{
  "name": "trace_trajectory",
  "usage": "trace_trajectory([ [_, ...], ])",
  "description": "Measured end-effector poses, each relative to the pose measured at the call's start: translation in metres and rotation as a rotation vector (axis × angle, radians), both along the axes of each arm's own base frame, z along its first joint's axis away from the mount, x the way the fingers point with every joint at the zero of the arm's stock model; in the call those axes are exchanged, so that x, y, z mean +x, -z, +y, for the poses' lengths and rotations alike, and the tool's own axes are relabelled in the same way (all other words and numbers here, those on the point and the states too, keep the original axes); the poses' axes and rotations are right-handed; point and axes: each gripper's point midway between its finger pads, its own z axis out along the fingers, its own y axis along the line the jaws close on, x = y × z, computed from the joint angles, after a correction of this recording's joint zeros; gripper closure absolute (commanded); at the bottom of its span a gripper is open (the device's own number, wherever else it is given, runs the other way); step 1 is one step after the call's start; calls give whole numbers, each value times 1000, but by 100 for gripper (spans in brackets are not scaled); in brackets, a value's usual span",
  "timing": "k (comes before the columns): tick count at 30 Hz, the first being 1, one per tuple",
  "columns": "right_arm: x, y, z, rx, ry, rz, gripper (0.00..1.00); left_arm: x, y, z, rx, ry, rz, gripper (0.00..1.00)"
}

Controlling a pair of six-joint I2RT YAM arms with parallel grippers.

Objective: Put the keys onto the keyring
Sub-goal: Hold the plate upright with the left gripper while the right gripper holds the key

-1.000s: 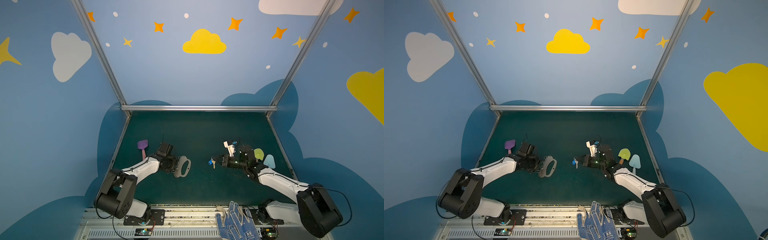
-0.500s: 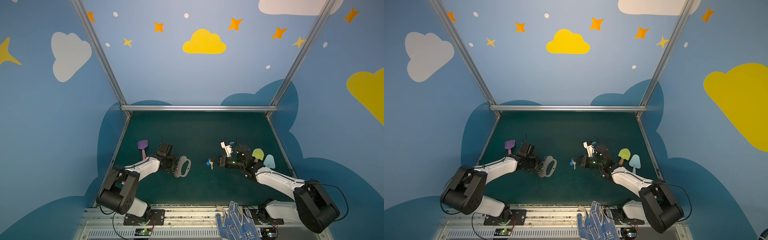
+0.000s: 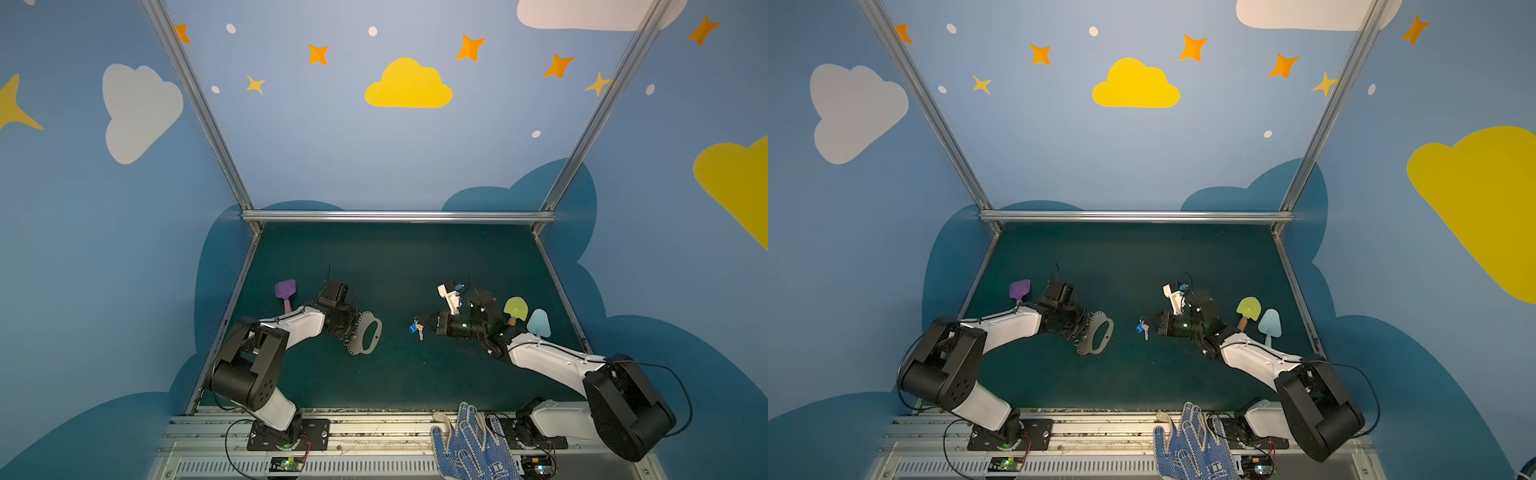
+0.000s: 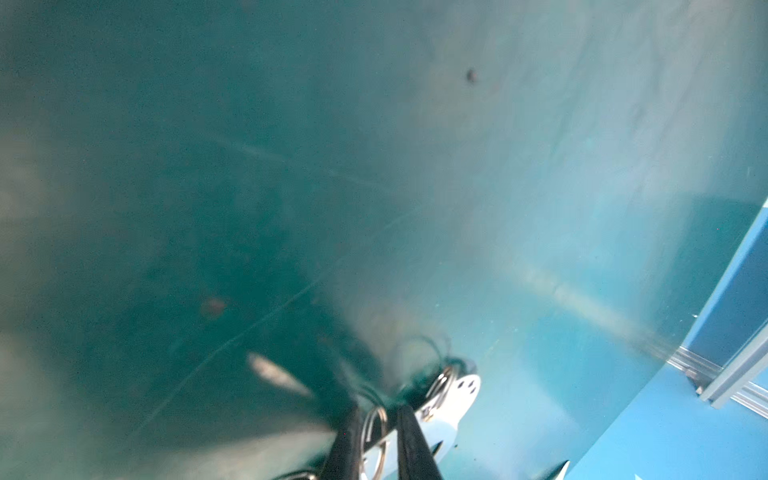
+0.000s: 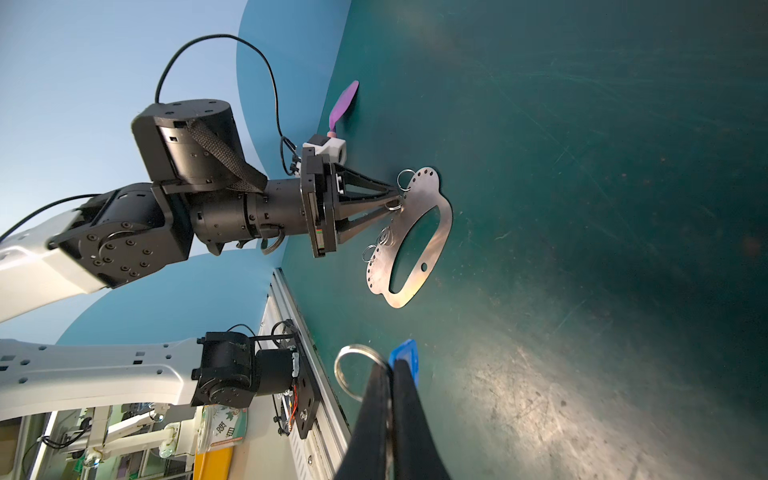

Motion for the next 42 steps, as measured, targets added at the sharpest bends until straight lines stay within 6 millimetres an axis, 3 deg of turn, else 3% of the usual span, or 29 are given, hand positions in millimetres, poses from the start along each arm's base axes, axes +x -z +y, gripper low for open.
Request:
trace_trajectory([
  [3,0,0,1,1,-1,1,100,2,1,0,-1,3,-2,86],
  [8,0,4,5,-3,-10,11,100,4,-1,-1,-4,8,-10,76],
  [12,1,2,7,2,-12,8,100,3,-2,2,2,9,-9,76],
  [21,0,4,10,4,-20,11,100,2,-1,7,18,16,-5,85],
  [27,-1,4,13,5,-27,9,100,2,1,9,24,16,0,85],
  [32,0,1,17,10,-34,2,100,1,1,12,31,20,3,96],
  [42,-2,2,19,6,-43,7,100,5,-1,6,2,32,-8,96],
])
